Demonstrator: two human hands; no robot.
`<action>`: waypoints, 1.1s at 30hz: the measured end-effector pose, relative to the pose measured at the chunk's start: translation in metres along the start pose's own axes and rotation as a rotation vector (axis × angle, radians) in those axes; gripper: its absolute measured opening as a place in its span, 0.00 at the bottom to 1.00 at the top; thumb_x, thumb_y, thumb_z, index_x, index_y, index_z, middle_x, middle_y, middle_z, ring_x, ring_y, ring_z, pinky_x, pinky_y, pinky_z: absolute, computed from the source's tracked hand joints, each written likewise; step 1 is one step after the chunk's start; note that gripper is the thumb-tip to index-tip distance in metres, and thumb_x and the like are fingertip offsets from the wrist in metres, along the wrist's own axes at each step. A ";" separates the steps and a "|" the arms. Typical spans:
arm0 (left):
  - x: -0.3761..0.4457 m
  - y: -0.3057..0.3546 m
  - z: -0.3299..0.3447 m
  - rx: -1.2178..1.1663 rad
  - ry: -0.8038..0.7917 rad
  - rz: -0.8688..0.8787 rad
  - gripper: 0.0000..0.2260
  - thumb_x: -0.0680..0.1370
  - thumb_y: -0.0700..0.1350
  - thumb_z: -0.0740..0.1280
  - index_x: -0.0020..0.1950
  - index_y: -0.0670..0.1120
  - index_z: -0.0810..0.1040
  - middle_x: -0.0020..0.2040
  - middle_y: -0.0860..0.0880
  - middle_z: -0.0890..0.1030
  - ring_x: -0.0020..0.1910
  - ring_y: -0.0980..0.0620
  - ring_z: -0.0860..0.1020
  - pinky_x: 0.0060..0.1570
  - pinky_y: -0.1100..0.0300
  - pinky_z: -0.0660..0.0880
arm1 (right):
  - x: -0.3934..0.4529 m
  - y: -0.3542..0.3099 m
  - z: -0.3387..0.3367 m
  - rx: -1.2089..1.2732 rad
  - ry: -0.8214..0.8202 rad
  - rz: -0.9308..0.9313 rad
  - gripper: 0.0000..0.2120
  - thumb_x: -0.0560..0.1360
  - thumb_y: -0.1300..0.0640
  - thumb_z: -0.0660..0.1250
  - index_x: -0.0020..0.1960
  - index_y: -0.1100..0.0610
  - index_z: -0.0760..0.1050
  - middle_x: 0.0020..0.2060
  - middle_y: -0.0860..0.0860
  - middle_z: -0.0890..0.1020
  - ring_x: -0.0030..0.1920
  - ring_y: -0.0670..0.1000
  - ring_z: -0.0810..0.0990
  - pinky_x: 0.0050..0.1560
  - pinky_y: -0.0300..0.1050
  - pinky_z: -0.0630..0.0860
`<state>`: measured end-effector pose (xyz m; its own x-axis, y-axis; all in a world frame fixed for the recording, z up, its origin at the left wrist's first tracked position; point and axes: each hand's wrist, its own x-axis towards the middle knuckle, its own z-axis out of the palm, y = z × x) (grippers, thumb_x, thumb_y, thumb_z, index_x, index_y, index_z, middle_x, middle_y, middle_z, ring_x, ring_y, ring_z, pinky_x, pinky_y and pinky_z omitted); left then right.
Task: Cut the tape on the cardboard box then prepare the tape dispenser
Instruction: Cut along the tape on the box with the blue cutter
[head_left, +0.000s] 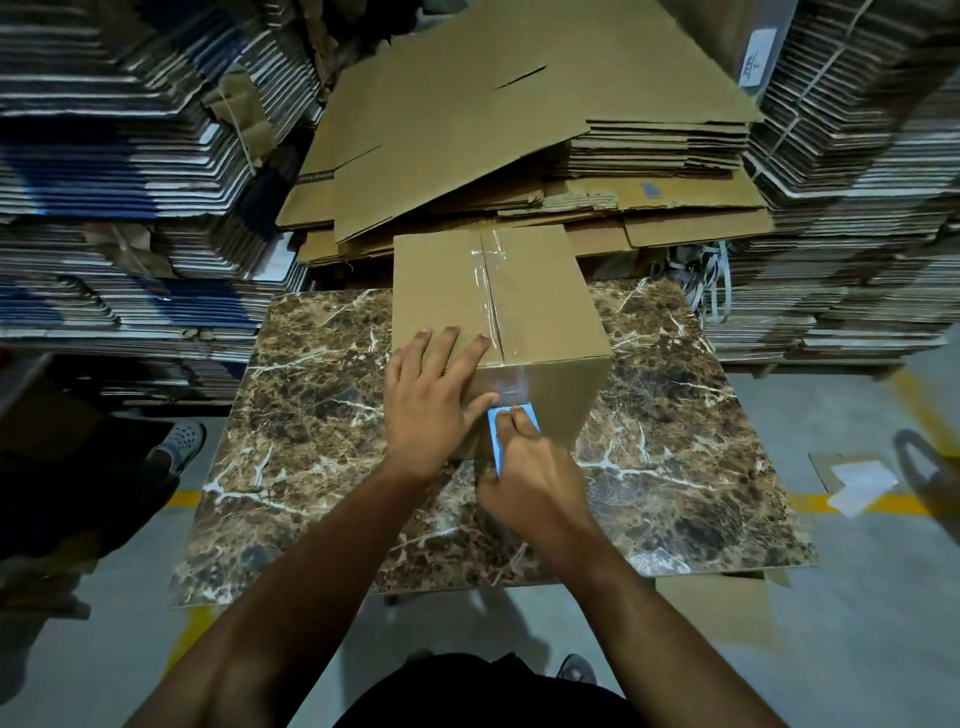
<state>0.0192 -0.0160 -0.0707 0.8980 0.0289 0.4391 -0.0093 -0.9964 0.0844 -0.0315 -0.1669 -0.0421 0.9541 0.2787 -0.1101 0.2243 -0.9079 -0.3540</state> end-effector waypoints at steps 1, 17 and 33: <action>0.000 0.000 0.000 0.002 0.001 0.001 0.30 0.75 0.70 0.63 0.75 0.60 0.68 0.74 0.51 0.73 0.74 0.44 0.68 0.71 0.45 0.64 | 0.002 0.000 -0.001 0.005 0.001 0.001 0.38 0.71 0.53 0.64 0.79 0.56 0.59 0.77 0.52 0.67 0.57 0.64 0.82 0.51 0.52 0.78; 0.004 0.000 0.002 0.016 0.017 -0.002 0.29 0.76 0.68 0.63 0.75 0.61 0.67 0.74 0.51 0.73 0.74 0.44 0.68 0.70 0.45 0.63 | -0.021 0.055 0.055 0.070 -0.449 0.176 0.11 0.70 0.49 0.60 0.35 0.56 0.67 0.33 0.54 0.75 0.41 0.61 0.78 0.37 0.49 0.69; 0.012 0.010 -0.005 0.034 0.048 -0.004 0.33 0.69 0.76 0.62 0.66 0.58 0.76 0.65 0.49 0.78 0.67 0.42 0.72 0.63 0.45 0.64 | -0.016 0.015 -0.014 0.076 0.022 0.071 0.26 0.72 0.47 0.65 0.68 0.55 0.69 0.66 0.52 0.76 0.52 0.64 0.82 0.43 0.51 0.75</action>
<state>0.0281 -0.0256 -0.0604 0.8759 0.0360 0.4812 0.0100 -0.9984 0.0565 -0.0412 -0.1891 -0.0329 0.9712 0.2071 -0.1176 0.1413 -0.8986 -0.4153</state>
